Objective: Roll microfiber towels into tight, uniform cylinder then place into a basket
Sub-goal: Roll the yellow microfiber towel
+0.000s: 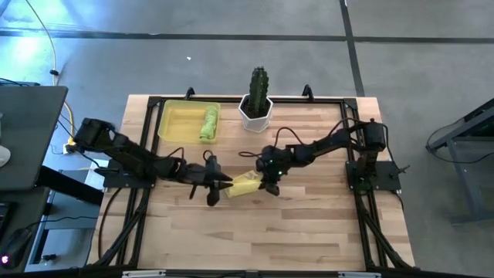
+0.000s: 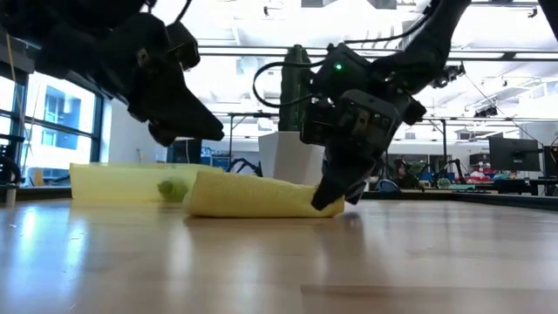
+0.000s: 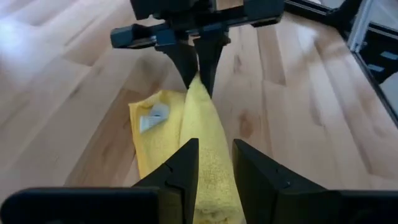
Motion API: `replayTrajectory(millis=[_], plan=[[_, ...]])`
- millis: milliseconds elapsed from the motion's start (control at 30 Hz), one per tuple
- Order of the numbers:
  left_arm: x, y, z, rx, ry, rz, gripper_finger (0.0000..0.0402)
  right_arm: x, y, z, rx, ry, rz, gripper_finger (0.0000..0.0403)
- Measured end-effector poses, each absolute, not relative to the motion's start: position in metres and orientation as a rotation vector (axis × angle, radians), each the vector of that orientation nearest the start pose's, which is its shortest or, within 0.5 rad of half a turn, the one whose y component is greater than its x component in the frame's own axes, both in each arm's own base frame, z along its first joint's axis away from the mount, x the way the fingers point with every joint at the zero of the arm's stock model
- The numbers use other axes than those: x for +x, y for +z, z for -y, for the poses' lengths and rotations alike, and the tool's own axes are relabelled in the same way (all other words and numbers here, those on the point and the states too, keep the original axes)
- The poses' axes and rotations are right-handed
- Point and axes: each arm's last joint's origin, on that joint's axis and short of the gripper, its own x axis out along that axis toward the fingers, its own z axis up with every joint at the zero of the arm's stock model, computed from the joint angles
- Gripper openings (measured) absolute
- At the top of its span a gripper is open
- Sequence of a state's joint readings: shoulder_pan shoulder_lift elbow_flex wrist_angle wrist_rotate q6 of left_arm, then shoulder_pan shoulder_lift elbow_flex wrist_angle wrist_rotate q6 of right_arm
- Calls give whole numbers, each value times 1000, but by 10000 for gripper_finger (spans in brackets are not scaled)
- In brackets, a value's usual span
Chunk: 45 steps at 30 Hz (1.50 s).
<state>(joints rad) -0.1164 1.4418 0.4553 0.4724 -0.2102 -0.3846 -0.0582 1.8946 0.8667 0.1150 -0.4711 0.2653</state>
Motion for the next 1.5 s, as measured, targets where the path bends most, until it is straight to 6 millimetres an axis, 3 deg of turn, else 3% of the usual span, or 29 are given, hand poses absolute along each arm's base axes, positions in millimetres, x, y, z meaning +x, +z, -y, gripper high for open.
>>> replayTrajectory(millis=[167, 400, 667, 900, 1067, 1200, 1400, 1500], plan=[[256, 136, 37, -284, 266, -509, 88, 347, 110, 7, 499, 247, -982, 7], [281, 121, 53, -259, 305, -543, 88, 358, 107, 7, 515, 258, -1021, 7], [292, 108, 62, -246, 338, -746, 88, 359, 105, 7, 487, 270, -1018, 21], [294, 109, 60, -328, 305, -826, 88, 358, 111, 7, 234, 380, -952, 87], [293, 108, 58, -351, 312, -844, 88, 351, 137, 13, 72, 430, -892, 141], [292, 108, 59, -354, 308, -850, 88, 342, 163, 14, -51, 468, -829, 156], [292, 107, 58, -351, 310, -856, 88, 338, 170, -16, -248, 587, -749, 157], [292, 107, 58, -351, 310, -858, 88, 346, 162, -32, -401, 499, -735, 157]])
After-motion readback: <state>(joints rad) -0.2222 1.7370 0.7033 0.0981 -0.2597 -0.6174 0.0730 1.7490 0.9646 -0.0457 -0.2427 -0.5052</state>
